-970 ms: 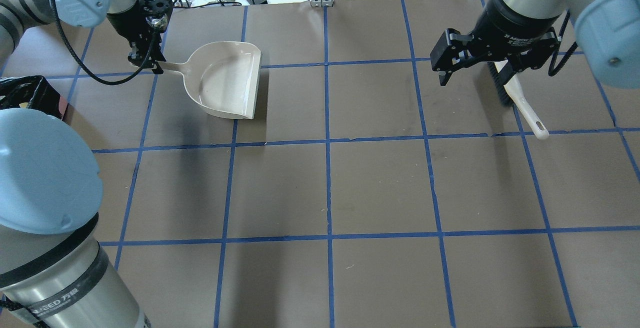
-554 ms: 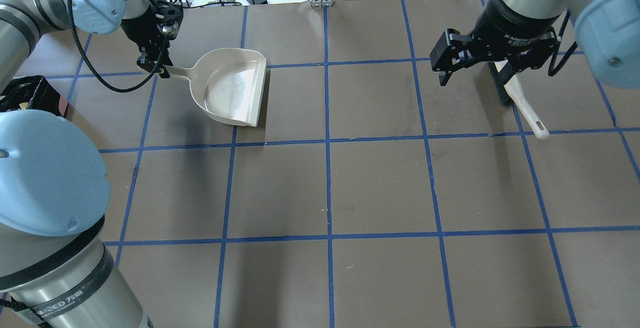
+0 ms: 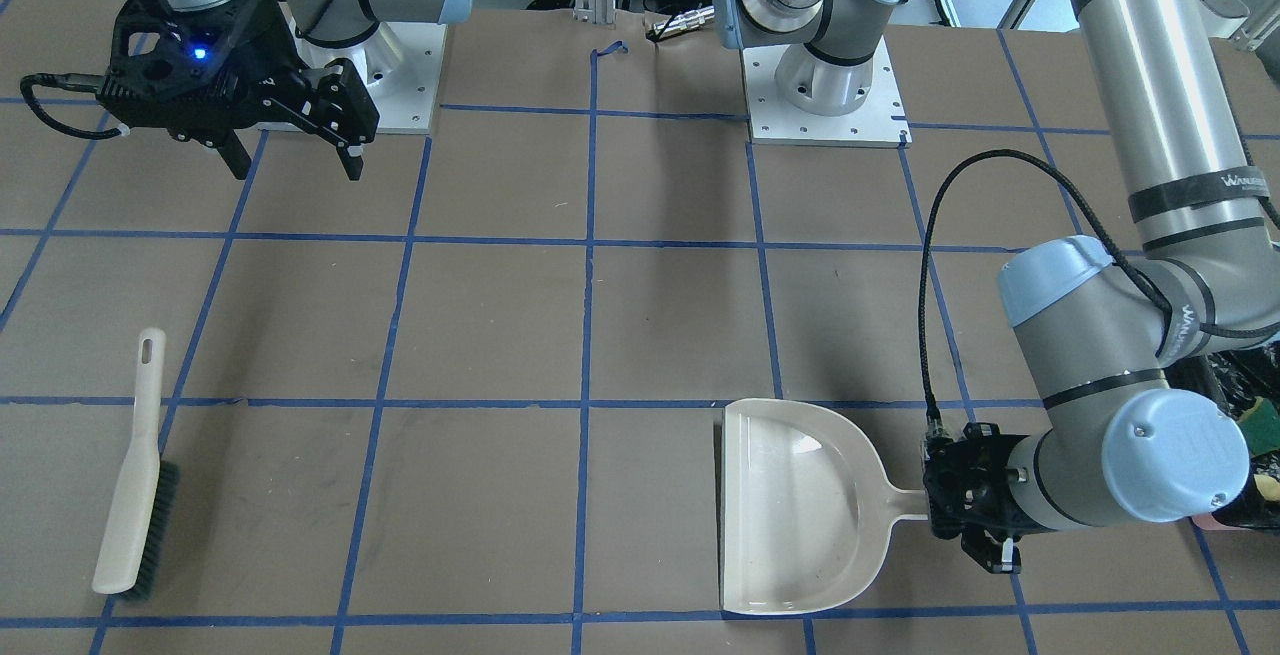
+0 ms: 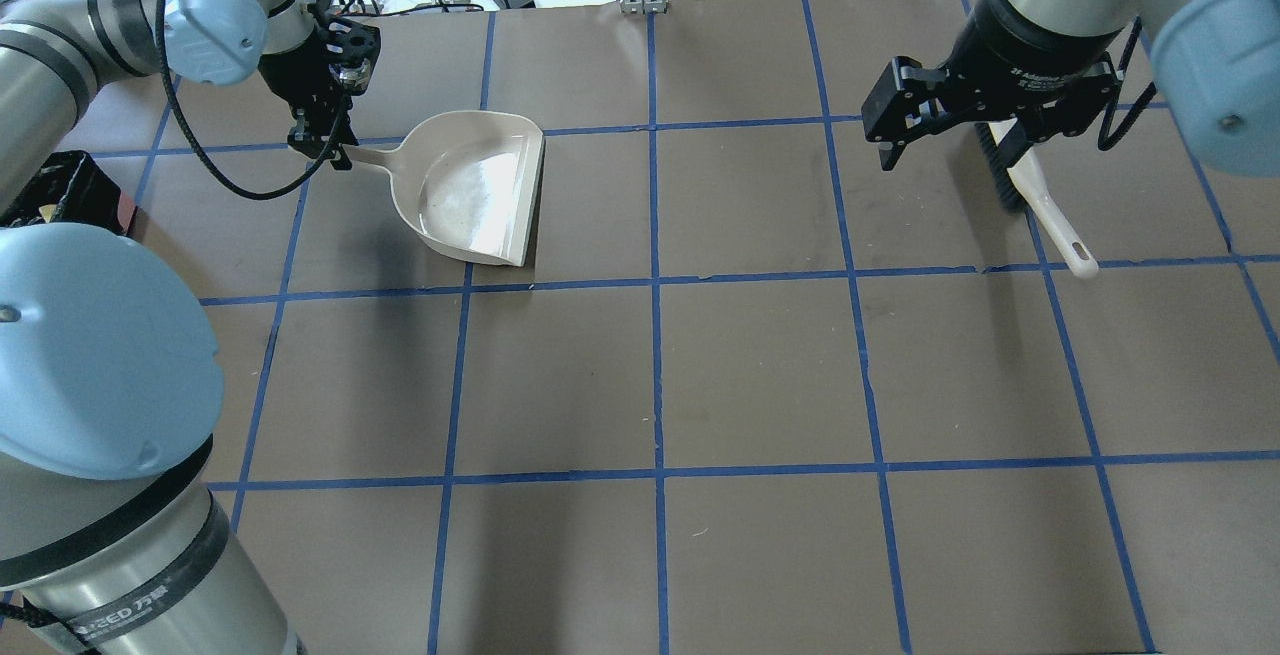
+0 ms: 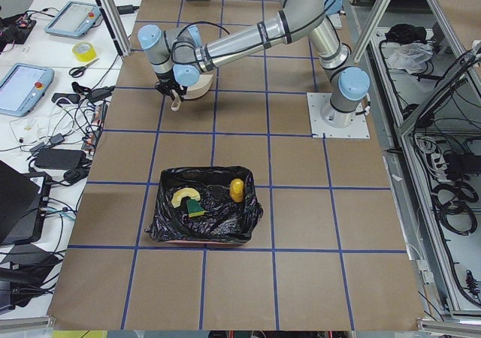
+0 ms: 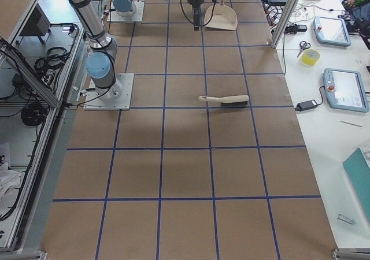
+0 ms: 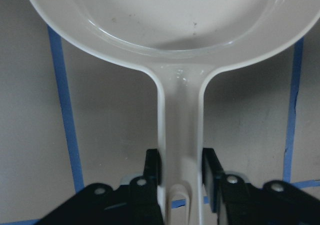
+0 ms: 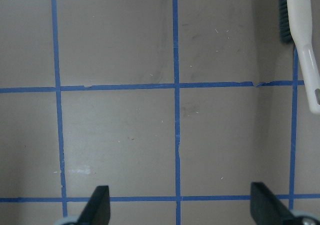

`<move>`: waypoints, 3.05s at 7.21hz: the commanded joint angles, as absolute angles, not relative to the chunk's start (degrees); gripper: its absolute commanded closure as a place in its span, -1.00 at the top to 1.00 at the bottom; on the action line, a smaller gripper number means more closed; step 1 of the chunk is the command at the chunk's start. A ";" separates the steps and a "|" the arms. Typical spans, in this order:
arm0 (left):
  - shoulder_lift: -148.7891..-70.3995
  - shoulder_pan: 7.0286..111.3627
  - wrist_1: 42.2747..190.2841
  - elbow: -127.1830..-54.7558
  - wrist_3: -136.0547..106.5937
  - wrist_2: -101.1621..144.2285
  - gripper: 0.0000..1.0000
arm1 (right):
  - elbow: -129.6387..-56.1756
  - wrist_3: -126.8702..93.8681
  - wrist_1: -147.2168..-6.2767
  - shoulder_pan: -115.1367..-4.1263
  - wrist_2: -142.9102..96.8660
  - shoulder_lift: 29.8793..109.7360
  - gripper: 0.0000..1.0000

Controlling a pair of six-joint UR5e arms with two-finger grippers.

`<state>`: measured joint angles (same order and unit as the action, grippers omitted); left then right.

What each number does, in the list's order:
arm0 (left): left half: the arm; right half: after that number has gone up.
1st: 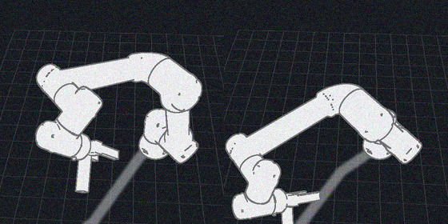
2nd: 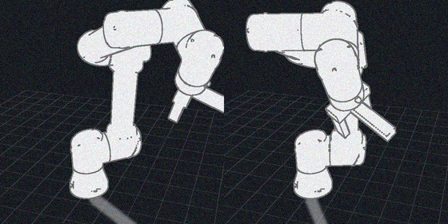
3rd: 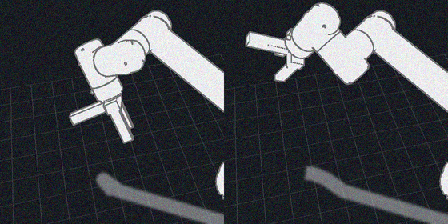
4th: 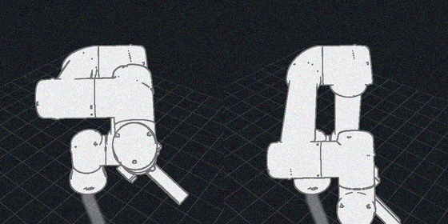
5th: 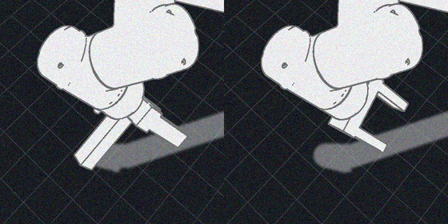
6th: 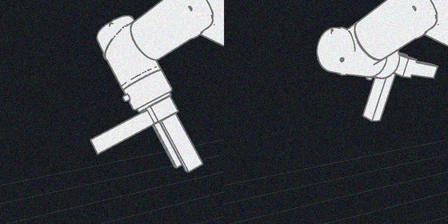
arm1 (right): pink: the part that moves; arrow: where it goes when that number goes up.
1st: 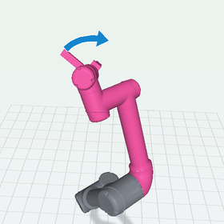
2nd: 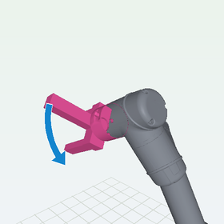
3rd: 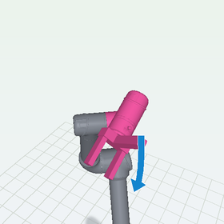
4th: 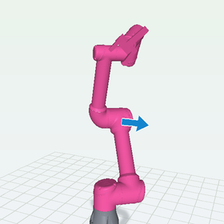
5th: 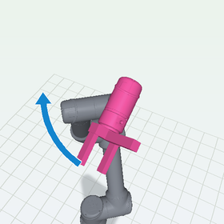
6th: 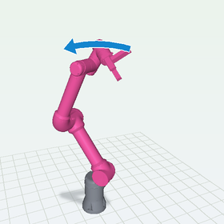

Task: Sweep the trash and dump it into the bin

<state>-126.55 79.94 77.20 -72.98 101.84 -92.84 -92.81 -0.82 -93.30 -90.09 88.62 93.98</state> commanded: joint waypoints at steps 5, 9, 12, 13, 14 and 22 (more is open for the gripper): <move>-117.18 81.29 81.47 -72.33 81.63 -90.63 -0.04 | -92.81 -0.44 -93.60 -90.09 88.77 93.96 1.00; -108.83 83.67 94.26 -73.65 49.95 -86.17 0.16 | -92.81 -0.53 -93.43 -90.09 88.86 93.87 1.00; -99.53 84.20 94.92 -83.97 41.00 -85.43 0.18 | -92.99 -0.70 -93.34 -90.09 88.86 94.04 1.00; -94.88 84.37 94.92 -87.59 31.91 -85.86 0.27 | -93.08 -0.62 -93.34 -90.09 88.86 94.04 1.00; -91.27 84.46 95.01 -89.54 25.12 -86.22 0.32 | -92.99 -0.62 -93.34 -90.09 88.77 94.04 1.00; -87.97 84.55 82.88 -90.10 8.79 -92.03 1.00 | -93.52 -0.62 -93.43 -90.09 91.14 94.04 1.00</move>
